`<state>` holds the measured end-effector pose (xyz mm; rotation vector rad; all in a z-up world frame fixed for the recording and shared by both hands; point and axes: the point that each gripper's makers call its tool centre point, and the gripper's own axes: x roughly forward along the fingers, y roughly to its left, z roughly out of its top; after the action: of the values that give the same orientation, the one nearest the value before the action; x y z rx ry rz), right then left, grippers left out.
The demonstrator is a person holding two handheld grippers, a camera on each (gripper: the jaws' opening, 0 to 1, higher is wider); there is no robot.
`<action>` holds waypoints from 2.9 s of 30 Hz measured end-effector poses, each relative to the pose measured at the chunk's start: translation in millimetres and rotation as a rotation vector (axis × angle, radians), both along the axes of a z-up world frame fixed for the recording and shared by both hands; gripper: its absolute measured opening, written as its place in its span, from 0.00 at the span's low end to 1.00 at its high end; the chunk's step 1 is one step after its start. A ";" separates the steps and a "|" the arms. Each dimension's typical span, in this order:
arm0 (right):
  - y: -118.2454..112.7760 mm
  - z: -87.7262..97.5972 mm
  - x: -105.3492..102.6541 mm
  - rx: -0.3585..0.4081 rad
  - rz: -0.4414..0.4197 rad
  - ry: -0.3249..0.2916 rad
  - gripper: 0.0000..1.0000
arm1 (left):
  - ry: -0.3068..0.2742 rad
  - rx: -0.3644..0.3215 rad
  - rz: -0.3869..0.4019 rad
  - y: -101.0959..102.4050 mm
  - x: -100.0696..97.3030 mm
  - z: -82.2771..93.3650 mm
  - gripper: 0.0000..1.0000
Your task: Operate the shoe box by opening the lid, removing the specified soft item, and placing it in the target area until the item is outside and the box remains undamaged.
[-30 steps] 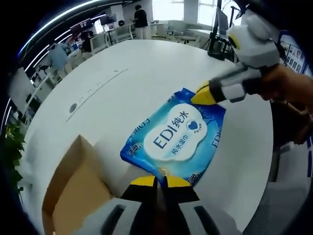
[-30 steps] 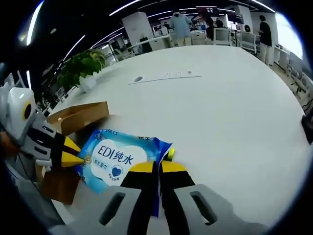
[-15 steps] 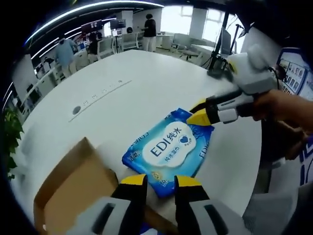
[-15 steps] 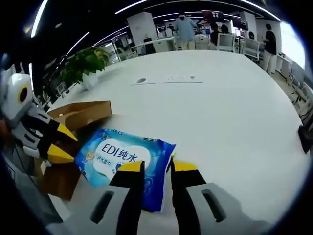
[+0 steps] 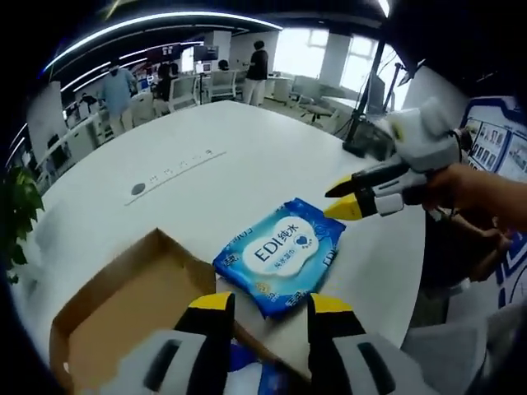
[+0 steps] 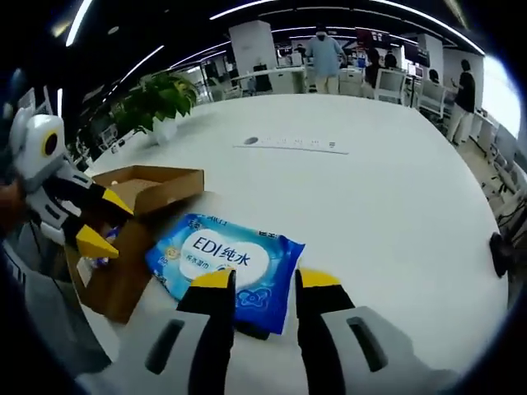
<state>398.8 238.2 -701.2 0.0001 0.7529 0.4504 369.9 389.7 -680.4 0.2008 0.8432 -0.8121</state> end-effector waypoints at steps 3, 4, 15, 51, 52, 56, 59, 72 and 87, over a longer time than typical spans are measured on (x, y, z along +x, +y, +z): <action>5.3 9.6 -5.2 0.000 0.012 -0.012 0.28 | -0.002 -0.007 0.004 7.7 -2.9 3.1 0.37; 7.8 12.9 -7.2 0.000 0.019 -0.016 0.28 | -0.004 -0.010 0.007 10.9 -4.4 4.8 0.37; 40.8 33.5 -23.0 -0.009 0.094 -0.043 0.29 | -0.011 -0.013 0.029 44.6 -14.8 8.7 0.38; 188.3 32.0 -49.4 -0.043 0.441 -0.045 0.26 | 0.077 0.046 -0.317 94.5 -60.5 -25.6 0.28; 191.5 31.3 -49.8 -0.046 0.452 -0.046 0.25 | 0.073 0.051 -0.337 95.3 -60.6 -27.6 0.28; 203.2 23.4 -52.4 -0.085 0.529 -0.050 0.23 | 0.069 0.067 -0.411 97.0 -60.6 -31.7 0.26; 208.5 16.1 -52.2 -0.130 0.579 -0.056 0.20 | 0.072 0.080 -0.444 99.2 -57.9 -34.3 0.25; 230.2 -7.4 -42.5 -0.193 0.637 -0.049 0.17 | 0.090 0.173 -0.629 107.4 -63.7 -52.4 0.15; 241.9 -29.4 -36.6 -0.222 0.640 -0.010 0.00 | 0.095 0.207 -0.671 112.9 -58.1 -61.2 0.00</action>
<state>362.3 480.1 -730.6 -0.4614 0.7830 0.9696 311.8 502.6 -741.6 0.6555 0.9618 -1.3667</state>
